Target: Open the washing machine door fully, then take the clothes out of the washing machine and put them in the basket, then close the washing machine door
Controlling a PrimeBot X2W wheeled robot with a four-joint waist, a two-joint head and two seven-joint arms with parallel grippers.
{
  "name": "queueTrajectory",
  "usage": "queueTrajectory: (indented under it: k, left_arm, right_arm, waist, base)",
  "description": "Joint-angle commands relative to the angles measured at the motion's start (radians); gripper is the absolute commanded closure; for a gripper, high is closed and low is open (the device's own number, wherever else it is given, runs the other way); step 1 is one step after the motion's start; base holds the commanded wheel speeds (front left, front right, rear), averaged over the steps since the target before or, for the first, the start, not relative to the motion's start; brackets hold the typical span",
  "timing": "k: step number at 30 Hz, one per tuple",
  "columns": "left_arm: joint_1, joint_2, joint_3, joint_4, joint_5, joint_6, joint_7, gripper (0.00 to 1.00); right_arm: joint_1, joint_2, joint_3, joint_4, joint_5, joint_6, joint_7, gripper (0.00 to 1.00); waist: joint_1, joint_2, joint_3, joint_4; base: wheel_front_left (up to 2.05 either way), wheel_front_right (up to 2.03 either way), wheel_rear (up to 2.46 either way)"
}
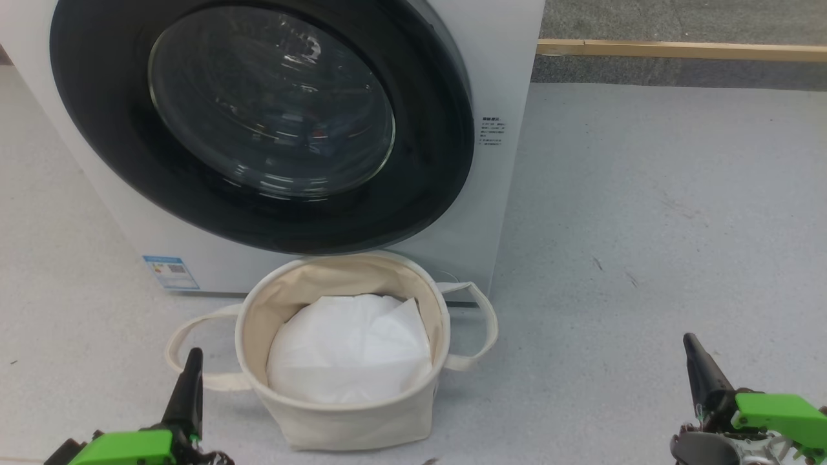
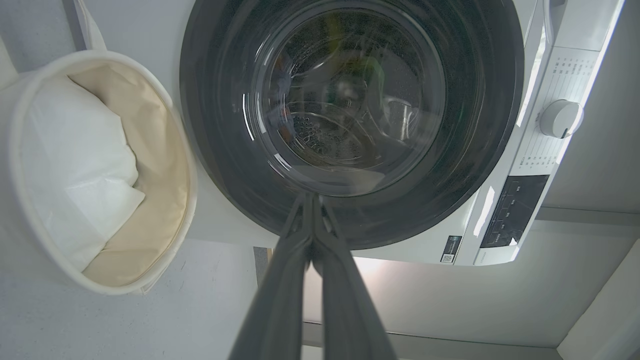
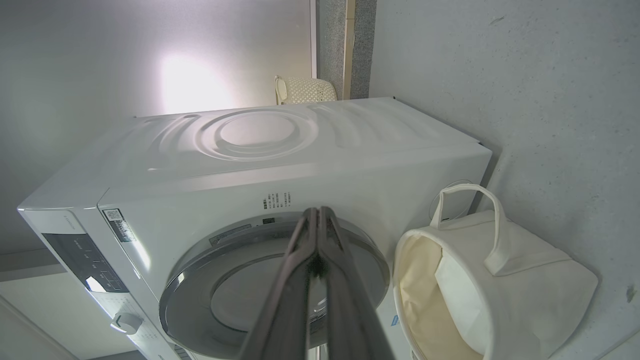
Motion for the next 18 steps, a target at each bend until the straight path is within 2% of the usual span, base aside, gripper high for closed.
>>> queueTrajectory:
  k: [1,18]
  left_arm:
    - [-0.025,0.005,0.033,-0.038,-0.004,-0.007,0.008,1.0]
    - [-0.025,0.005,0.033,-0.038,-0.004,-0.007,0.008,1.0]
  right_arm:
    - [-0.033,-0.004,0.021,-0.037,0.006,0.004,0.007,1.0]
    - [-0.033,-0.004,0.021,-0.037,0.006,0.004,0.007,1.0]
  waist:
    - [0.0,0.0,0.0,0.0]
    - [0.0,0.0,0.0,0.0]
  base:
    - [0.0,0.0,0.0]
    - [0.0,0.0,0.0]
